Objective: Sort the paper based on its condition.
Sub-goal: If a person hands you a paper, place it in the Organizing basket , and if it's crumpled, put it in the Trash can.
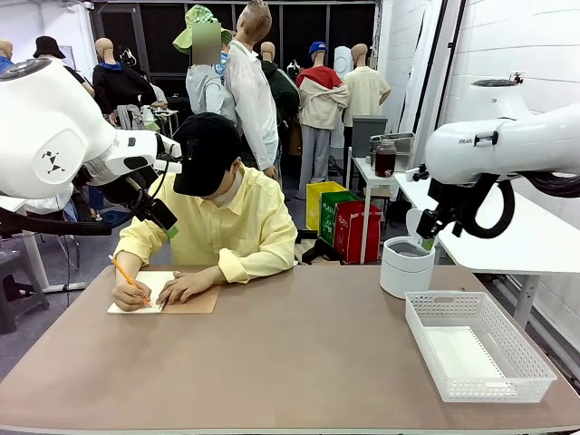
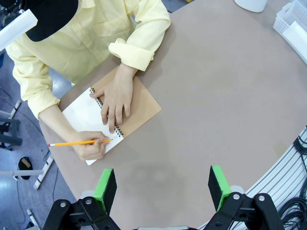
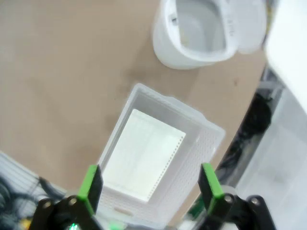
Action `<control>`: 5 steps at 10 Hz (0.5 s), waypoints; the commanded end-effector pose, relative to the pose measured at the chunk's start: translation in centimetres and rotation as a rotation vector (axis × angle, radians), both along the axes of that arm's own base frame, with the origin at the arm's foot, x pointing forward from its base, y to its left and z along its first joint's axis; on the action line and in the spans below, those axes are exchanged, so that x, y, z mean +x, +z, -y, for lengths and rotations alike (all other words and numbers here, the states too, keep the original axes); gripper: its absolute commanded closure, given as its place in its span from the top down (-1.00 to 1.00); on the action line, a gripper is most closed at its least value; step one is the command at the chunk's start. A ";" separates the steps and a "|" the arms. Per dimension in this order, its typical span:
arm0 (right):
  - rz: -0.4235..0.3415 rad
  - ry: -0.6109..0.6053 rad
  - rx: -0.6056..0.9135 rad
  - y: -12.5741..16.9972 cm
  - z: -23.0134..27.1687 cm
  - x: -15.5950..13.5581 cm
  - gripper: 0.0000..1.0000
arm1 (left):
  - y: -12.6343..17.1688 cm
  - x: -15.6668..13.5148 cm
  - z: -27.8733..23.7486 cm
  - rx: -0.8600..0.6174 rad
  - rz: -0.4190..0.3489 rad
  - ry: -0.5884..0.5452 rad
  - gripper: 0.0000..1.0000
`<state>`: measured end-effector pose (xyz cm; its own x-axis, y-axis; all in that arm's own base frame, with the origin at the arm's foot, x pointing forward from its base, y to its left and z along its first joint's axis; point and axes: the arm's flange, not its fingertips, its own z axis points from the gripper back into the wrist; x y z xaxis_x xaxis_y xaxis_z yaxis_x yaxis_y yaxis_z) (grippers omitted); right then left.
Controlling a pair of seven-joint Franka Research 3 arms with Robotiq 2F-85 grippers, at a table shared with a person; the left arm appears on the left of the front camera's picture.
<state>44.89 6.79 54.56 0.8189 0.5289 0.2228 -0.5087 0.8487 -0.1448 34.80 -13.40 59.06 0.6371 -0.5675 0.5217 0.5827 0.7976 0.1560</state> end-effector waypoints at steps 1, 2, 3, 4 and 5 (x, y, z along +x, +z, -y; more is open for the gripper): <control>0.028 0.220 0.052 -0.7 0.7 0.1 1.00 | 0.1 0.0 -0.1 -0.002 -0.001 0.004 1.00; 0.029 0.211 0.076 -0.4 0.9 0.3 1.00 | 0.1 0.0 -0.1 -0.002 -0.001 0.004 1.00; 0.020 0.127 -0.006 0.2 -0.5 0.1 1.00 | 0.1 0.0 -0.1 -0.002 -0.001 0.004 1.00; 0.020 0.127 -0.006 0.2 -0.5 0.1 1.00 | 0.1 0.0 -0.1 -0.002 -0.001 0.004 1.00; 0.020 0.127 -0.006 0.2 -0.5 0.1 1.00 | 0.1 0.0 -0.1 -0.002 -0.001 0.004 1.00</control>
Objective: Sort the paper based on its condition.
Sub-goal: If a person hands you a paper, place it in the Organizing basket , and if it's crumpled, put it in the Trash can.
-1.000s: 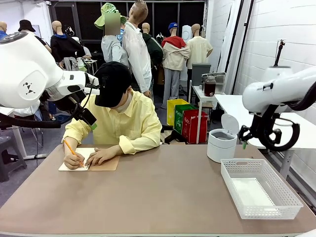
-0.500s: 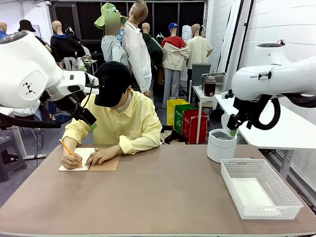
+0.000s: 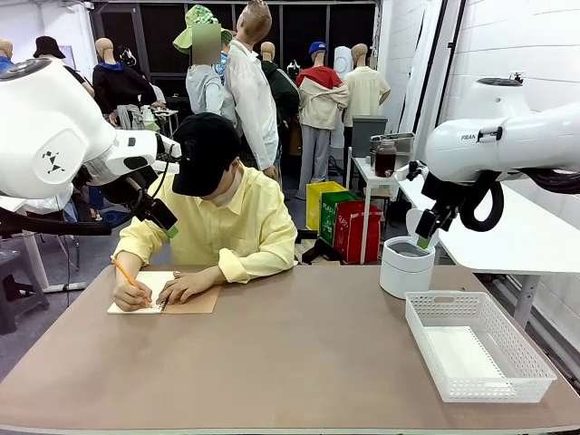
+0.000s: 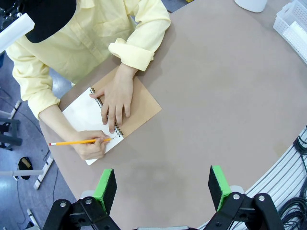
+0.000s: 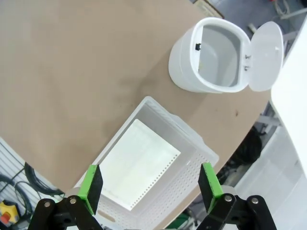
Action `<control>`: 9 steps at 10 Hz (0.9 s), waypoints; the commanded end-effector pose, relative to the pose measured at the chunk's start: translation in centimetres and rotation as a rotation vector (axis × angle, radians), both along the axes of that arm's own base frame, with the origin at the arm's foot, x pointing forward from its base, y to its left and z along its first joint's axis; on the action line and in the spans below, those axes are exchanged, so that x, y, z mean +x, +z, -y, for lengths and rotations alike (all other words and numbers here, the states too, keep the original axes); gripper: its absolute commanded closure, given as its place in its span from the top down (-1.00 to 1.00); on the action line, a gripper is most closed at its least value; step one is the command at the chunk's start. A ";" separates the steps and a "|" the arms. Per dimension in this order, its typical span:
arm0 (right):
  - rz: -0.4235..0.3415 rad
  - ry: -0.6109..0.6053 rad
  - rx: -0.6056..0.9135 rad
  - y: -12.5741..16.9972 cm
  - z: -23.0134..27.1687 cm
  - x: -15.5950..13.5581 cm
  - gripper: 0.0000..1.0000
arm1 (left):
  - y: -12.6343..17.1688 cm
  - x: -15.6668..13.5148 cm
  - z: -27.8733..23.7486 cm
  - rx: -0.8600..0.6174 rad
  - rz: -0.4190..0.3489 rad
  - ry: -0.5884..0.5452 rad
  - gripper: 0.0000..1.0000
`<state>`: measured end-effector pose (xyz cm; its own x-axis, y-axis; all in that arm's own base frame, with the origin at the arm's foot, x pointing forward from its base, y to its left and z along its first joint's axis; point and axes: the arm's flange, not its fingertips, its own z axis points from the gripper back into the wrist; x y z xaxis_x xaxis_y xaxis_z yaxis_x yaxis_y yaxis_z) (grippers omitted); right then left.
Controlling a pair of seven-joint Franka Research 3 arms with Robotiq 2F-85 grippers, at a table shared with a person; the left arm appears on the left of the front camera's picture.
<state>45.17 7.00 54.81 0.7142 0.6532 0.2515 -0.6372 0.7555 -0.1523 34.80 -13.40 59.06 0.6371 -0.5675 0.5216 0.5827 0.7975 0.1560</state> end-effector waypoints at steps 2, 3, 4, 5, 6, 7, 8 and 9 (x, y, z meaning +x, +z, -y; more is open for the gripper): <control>0.000 0.000 0.000 0.0 0.0 0.0 1.00 | 0.1 0.0 -0.1 -0.002 -0.001 0.004 1.00; 0.071 0.060 0.065 0.7 -1.3 -0.7 1.00 | 0.1 0.0 -0.1 -0.002 -0.001 0.004 1.00; 0.120 0.115 0.142 1.4 -2.1 -1.5 1.00 | 0.1 0.0 -0.1 -0.002 -0.001 0.004 1.00; 0.158 0.153 0.187 1.9 -2.8 -2.3 1.00 | 0.1 0.0 -0.1 -0.002 -0.001 0.004 1.00; 0.196 0.180 0.227 2.2 -3.7 -3.1 1.00 | 0.1 0.0 -0.1 -0.002 -0.001 0.004 1.00; 0.239 0.209 0.271 2.8 -4.4 -4.3 1.00 | 0.1 0.0 -0.1 -0.002 -0.001 0.004 1.00; 0.260 0.260 0.318 3.2 -4.7 -5.3 1.00 | 0.1 0.0 -0.1 -0.002 -0.001 0.004 1.00; 0.274 0.312 0.362 3.3 -5.0 -6.1 1.00 | 0.1 0.0 -0.1 -0.002 -0.001 0.004 1.00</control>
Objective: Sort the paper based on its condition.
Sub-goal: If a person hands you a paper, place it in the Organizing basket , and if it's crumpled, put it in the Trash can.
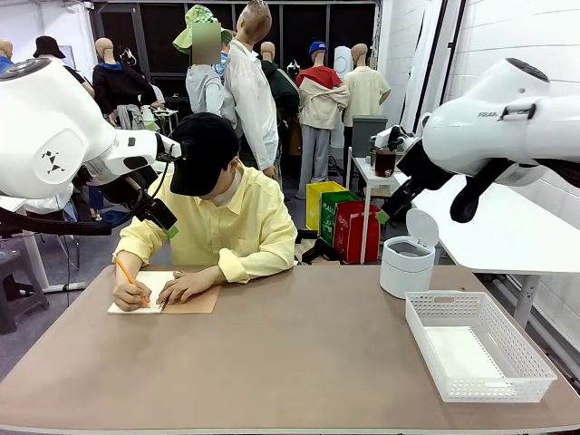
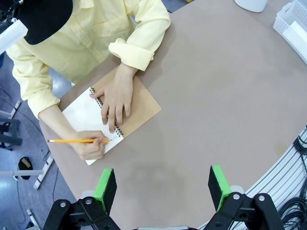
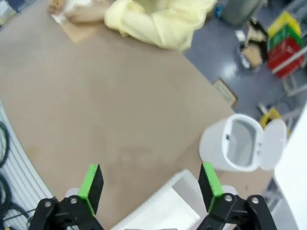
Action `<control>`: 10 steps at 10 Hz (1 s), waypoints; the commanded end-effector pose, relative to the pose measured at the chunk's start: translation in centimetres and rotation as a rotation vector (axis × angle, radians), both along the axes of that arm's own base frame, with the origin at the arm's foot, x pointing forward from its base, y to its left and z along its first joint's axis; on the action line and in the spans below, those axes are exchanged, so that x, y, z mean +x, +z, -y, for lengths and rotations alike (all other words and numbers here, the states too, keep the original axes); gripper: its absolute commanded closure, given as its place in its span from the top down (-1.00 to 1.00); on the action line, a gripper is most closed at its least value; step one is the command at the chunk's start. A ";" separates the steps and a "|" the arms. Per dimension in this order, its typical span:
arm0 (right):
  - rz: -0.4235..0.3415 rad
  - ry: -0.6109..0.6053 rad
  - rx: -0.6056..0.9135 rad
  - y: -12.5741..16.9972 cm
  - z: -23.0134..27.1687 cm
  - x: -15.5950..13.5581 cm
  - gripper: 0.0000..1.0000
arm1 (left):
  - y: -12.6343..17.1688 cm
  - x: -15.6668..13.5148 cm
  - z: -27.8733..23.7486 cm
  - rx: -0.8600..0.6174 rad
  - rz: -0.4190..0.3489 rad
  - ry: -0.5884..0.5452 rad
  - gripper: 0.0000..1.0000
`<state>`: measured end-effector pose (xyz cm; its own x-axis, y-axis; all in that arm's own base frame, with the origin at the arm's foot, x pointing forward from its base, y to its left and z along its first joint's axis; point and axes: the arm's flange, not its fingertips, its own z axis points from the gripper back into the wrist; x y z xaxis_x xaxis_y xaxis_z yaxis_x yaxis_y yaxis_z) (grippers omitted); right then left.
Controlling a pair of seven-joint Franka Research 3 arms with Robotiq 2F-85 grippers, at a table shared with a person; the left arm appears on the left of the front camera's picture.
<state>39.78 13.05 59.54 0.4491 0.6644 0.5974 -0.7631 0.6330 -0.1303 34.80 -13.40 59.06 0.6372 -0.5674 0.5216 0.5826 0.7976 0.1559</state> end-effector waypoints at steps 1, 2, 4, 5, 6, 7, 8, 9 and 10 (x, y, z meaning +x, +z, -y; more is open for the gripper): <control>0.037 0.128 0.100 -1.4 0.8 -1.5 1.00 | 0.1 0.0 -0.1 -0.002 -0.001 0.004 1.00; 0.044 0.176 0.128 -1.5 0.5 -1.9 1.00 | 0.1 0.0 -0.1 -0.002 -0.001 0.004 1.00; 0.060 0.206 0.145 -1.5 0.0 -2.8 1.00 | 0.1 0.0 -0.1 -0.002 -0.001 0.004 1.00; 0.071 0.213 0.145 -1.3 -0.1 -2.9 1.00 | 0.1 0.0 -0.1 -0.002 -0.001 0.004 1.00; 0.091 0.211 0.147 -1.3 -0.2 -3.0 1.00 | 0.1 0.0 -0.1 -0.002 -0.001 0.004 1.00; 0.108 0.207 0.156 -1.2 -0.3 -3.2 1.00 | 0.1 0.0 -0.1 -0.002 -0.001 0.004 1.00; 0.112 0.204 0.165 -1.1 -0.1 -3.4 1.00 | 0.1 0.0 -0.1 -0.002 -0.001 0.004 1.00; 0.118 0.206 0.167 -0.9 0.1 -3.4 1.00 | 0.1 0.0 -0.1 -0.002 -0.001 0.004 1.00; 0.121 0.209 0.174 -1.1 0.0 -3.4 1.00 | 0.1 0.0 -0.1 -0.002 -0.001 0.004 1.00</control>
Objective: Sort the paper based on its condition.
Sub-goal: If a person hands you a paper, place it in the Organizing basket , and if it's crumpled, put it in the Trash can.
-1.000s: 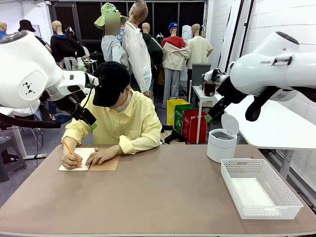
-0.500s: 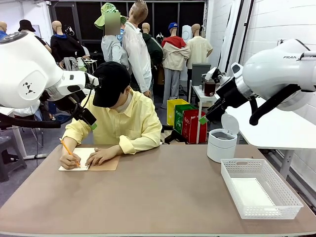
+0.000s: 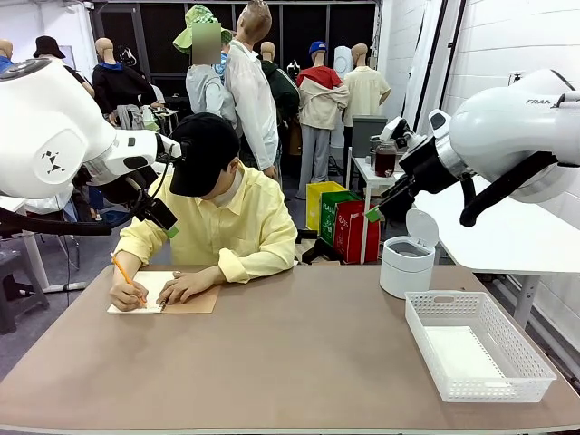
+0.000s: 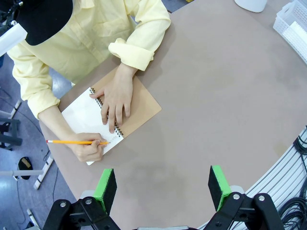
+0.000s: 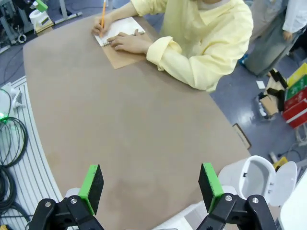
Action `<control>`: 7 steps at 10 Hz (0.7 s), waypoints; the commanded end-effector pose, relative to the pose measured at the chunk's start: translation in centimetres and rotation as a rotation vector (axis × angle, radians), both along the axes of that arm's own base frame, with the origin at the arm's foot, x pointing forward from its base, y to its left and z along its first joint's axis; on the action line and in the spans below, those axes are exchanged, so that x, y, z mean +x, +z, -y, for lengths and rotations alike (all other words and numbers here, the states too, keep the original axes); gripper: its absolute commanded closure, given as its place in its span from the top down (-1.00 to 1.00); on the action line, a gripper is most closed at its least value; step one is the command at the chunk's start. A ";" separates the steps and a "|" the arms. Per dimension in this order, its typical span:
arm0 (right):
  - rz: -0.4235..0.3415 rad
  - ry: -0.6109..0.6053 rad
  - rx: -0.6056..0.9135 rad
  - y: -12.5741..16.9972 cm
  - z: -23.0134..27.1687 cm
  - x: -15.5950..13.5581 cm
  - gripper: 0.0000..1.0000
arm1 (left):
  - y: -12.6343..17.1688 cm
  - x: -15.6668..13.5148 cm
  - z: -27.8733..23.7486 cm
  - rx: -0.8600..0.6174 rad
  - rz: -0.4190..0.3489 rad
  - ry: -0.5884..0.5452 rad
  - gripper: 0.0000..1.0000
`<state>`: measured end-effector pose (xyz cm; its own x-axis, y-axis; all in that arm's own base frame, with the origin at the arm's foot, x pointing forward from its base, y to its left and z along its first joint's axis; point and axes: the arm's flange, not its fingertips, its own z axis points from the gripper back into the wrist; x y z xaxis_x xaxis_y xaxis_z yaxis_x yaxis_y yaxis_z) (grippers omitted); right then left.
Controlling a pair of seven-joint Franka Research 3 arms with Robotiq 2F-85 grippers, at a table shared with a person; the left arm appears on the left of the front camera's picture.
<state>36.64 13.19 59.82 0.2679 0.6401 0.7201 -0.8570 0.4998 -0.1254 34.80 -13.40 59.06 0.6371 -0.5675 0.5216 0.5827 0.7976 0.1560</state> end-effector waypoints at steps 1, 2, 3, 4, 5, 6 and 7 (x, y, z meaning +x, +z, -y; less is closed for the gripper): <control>0.020 0.019 0.046 -1.6 0.2 -0.4 1.00 | 0.1 0.0 -0.1 -0.002 -0.001 0.004 1.00; 0.005 0.025 0.031 -1.8 0.3 -0.4 1.00 | 0.1 0.0 -0.1 -0.002 -0.001 0.004 1.00; -0.001 -0.001 0.004 0.0 0.0 -0.1 1.00 | 0.1 0.0 -0.1 -0.002 -0.001 0.004 1.00; -0.001 -0.001 0.004 0.0 0.0 -0.1 1.00 | 0.1 0.0 -0.1 -0.002 -0.001 0.004 1.00; -0.001 -0.001 0.004 0.0 0.0 -0.1 1.00 | 0.1 0.0 -0.1 -0.002 -0.001 0.004 1.00; -0.001 -0.001 0.004 0.0 0.0 -0.1 1.00 | 0.1 0.0 -0.1 -0.002 -0.001 0.004 1.00; -0.001 -0.001 0.004 0.0 0.0 -0.1 1.00 | 0.1 0.0 -0.1 -0.002 -0.001 0.004 1.00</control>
